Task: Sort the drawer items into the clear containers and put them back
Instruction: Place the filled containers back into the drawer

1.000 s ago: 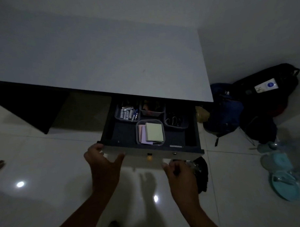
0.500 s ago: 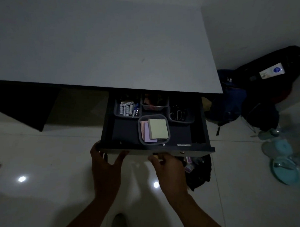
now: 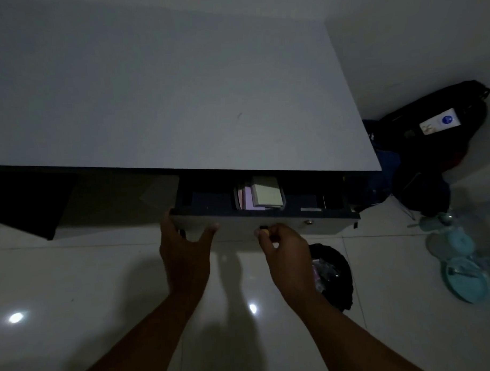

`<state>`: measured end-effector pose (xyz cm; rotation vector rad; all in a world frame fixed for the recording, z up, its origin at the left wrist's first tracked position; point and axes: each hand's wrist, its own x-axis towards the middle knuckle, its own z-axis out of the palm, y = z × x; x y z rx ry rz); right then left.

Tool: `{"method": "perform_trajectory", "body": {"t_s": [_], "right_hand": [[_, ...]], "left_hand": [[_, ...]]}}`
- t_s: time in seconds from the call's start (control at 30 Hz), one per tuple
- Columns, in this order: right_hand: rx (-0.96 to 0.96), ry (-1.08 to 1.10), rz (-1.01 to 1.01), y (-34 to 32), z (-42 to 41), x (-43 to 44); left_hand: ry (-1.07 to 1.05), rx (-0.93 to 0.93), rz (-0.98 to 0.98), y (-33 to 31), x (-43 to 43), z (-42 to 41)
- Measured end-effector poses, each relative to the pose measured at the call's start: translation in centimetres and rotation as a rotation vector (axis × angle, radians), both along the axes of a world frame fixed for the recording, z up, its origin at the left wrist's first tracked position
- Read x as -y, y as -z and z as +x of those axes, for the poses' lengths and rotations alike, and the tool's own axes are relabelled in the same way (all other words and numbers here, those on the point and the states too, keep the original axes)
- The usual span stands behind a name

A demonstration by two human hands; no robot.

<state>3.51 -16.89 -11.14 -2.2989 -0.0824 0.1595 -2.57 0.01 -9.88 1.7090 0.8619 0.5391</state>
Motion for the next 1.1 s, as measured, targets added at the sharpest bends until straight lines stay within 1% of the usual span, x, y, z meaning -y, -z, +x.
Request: {"method": "perform_trajectory", "body": {"t_s": [0.1,0.17,0.23,0.3,0.4,0.5,0.63,0.83,0.93,1.1], "right_hand": [[0.05,-0.01,-0.002,0.2,2.6,-1.0],[0.077,-0.023,0.032,0.5,3.7,-1.3],[0.112,-0.041,0.06,1.0,4.0,-1.2],[0.136,-0.068,0.069,1.6,4.0,-0.9],[0.167,-0.107,0.065,2.6,4.2,-0.6],[0.176,-0.111,0.119,2.9,4.7,-0.7],[0.207,-0.125,0.142,2.5,5.8,-1.1],[0.233,-0.088,0.161,3.0,7.5,-2.1],[0.231,-0.086,0.133,3.1,8.8,-2.5],[0.214,-0.095,0.067,2.6,11.0,-3.5]], "left_hand": [[-0.029,-0.036,0.008,0.3,-0.8,2.6],[-0.092,-0.07,-0.01,0.4,-0.8,3.7],[-0.197,-0.077,-0.143,0.4,-0.4,4.0],[-0.251,-0.086,-0.231,1.0,0.5,4.1],[-0.246,-0.06,-0.23,1.4,1.6,4.6],[-0.265,-0.028,-0.213,1.6,2.1,5.4],[-0.256,0.008,-0.159,1.5,2.7,6.7],[-0.263,0.165,-0.176,3.6,2.3,8.4],[-0.203,0.217,-0.237,4.3,1.7,9.1],[-0.069,0.203,-0.297,5.1,-0.7,10.5]]}}
